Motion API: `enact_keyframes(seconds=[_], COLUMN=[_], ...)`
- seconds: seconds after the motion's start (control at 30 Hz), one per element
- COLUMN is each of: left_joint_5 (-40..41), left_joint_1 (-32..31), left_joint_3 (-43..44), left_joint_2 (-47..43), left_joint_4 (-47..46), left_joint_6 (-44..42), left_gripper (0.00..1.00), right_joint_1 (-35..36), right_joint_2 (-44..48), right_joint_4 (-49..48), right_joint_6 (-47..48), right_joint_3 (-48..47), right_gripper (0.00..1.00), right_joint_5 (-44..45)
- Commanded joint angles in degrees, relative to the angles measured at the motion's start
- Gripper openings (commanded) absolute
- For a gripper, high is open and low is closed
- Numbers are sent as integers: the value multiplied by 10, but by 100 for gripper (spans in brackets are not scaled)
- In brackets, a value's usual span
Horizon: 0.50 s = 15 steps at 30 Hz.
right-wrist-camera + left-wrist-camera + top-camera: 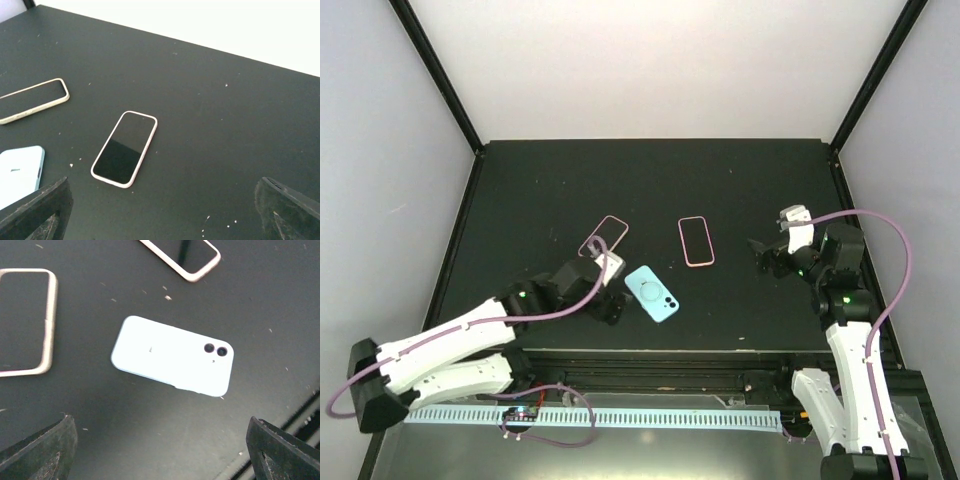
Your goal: Take the phone out of the phone case
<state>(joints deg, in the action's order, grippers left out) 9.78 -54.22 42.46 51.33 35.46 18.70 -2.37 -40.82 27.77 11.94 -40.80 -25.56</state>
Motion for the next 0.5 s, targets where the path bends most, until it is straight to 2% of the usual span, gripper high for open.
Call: enact_keyframes(seconds=[0.0, 0.23, 0.47], left_joint_5=[-29, -34, -21], left_joint_1=[-48, -74, -26], left_joint_3=[3, 6, 101], left_joint_2=[62, 178, 307], left_joint_4=[-27, -95, -102], left_joint_6=[47, 84, 62], left_gripper=[95, 99, 99], right_joint_1=[6, 8, 8], right_joint_2=[7, 0, -4], right_joint_4=[32, 47, 54], right_joint_6=[57, 73, 85], right_joint_3=[11, 15, 17], right_gripper=[100, 100, 100], right_joint_5=[-23, -44, -41])
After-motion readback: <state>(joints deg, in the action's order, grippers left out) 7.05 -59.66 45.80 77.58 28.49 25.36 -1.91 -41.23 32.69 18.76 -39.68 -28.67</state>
